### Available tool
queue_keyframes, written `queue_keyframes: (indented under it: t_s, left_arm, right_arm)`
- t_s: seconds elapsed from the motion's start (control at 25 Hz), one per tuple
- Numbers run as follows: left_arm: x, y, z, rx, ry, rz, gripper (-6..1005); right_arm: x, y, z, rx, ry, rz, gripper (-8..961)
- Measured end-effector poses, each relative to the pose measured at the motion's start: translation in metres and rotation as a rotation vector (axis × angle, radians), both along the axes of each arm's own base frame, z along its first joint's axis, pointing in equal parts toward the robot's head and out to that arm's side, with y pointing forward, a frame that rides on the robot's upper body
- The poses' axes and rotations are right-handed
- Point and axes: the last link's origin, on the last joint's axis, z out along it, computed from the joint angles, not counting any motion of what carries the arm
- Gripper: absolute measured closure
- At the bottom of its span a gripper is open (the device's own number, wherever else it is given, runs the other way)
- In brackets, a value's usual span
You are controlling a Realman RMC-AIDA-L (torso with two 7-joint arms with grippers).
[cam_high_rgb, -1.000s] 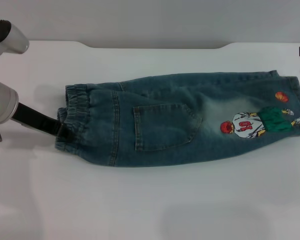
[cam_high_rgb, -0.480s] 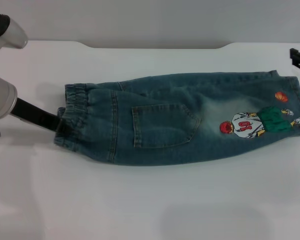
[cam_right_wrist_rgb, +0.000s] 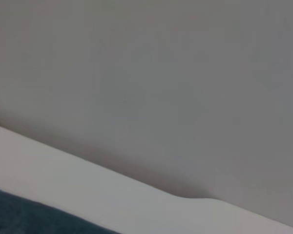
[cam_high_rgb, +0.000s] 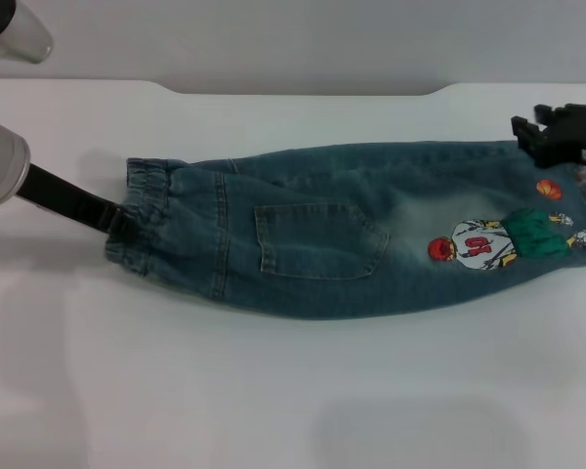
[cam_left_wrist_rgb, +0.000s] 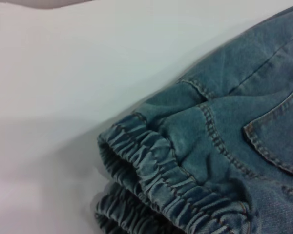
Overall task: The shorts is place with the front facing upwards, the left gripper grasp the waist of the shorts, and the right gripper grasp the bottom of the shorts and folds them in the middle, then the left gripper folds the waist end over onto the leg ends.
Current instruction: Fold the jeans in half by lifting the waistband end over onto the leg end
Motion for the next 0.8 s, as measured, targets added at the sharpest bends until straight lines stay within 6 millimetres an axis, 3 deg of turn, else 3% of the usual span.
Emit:
queue_keyframes:
  t_s: [0.04,0.16,0.6,0.8]
  left_arm:
    - [0.001,0.000,0.000,0.000,0.000,-0.002,925]
    - [0.007,0.002,0.003,-0.004,0.004,-0.019,927]
    - [0.029,0.005,0.005,-0.026,0.034,-0.085,929]
    - [0.046,0.010,0.007,-0.012,0.027,-0.135,929]
  right_arm:
    - [-0.001,0.000,-0.002,-0.008,-0.002,0.002,496]
    - [-0.004,0.000,-0.015,-0.051,-0.013,0.013,727]
    - [-0.022,0.001,-0.056,-0.181,-0.049,0.066,949]
    - [-0.027,0.002,-0.064,-0.208,-0.059,0.080,955]
